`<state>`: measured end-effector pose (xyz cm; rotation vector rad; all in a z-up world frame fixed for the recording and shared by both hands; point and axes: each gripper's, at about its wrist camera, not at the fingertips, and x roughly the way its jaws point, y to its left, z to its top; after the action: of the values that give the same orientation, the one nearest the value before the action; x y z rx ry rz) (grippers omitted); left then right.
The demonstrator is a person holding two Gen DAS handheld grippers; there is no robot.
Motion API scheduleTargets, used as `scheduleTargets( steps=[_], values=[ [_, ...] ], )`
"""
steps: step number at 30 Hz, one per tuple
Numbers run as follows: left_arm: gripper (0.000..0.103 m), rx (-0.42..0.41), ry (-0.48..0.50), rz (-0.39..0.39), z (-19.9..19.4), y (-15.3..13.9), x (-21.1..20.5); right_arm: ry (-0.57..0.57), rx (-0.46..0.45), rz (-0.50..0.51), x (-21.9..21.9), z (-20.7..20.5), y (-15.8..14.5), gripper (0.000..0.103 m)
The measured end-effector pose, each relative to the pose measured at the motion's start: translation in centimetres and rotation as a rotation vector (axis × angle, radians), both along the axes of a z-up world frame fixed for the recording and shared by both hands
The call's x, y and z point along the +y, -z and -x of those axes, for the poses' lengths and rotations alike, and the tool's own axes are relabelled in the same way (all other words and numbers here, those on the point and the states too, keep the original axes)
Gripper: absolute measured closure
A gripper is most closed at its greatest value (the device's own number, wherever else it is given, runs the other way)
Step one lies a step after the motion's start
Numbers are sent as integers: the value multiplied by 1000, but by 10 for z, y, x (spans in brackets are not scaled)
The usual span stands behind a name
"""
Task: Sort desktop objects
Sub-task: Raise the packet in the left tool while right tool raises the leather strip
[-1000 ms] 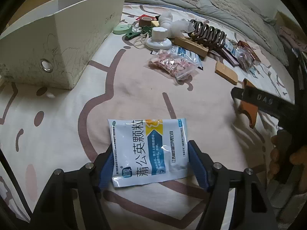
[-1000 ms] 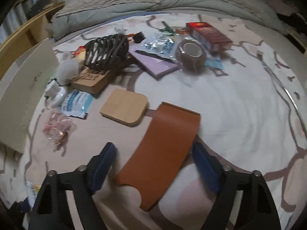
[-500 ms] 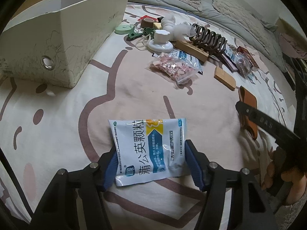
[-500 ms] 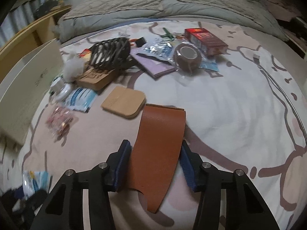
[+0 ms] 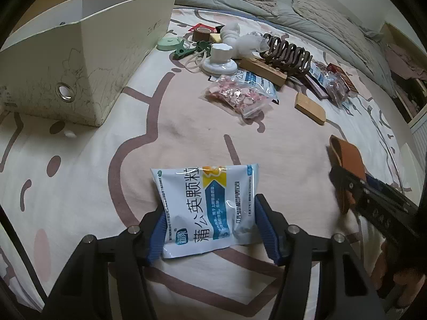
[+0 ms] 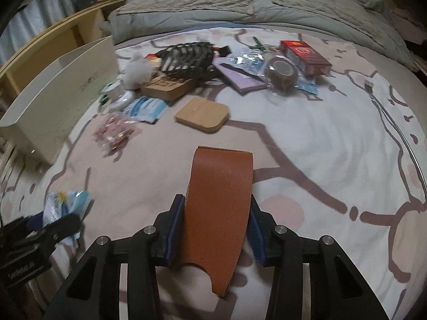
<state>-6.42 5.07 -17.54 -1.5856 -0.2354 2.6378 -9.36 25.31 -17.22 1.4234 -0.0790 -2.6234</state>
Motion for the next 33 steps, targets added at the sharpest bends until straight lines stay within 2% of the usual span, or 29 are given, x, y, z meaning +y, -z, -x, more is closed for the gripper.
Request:
scheduleTargets(
  steps=[3, 5, 8, 10, 12, 19, 20, 23, 24, 33],
  values=[
    [44, 2, 3, 1, 0, 0, 0, -69, 6, -10, -8, -9, -1, 58],
    [44, 2, 3, 0, 0, 0, 0, -116, 8, -54, -14, -16, 0, 57],
    [44, 2, 3, 1, 0, 0, 0, -129, 16, -127, -19, -24, 0, 50],
    [44, 2, 3, 1, 0, 0, 0, -90, 16, -171, -20, -27, -1, 31],
    [44, 2, 3, 0, 0, 0, 0, -33, -5, -169, -18, -29, 0, 30],
    [44, 0, 2, -2, 0, 0, -1, 100, -55, -106, -10, -21, 5, 30],
    [44, -1, 1, -3, 0, 0, -1, 119, -57, -93, -9, -20, 5, 33],
    [44, 0, 4, -1, 0, 0, -1, 139, -46, -85, -11, -19, 3, 57],
    [44, 0, 5, -1, 0, 0, -1, 136, -39, -85, -12, -19, 3, 59],
    [46, 11, 14, -15, -1, -5, 1, 104, -24, -56, -10, -26, -2, 59]
  ],
)
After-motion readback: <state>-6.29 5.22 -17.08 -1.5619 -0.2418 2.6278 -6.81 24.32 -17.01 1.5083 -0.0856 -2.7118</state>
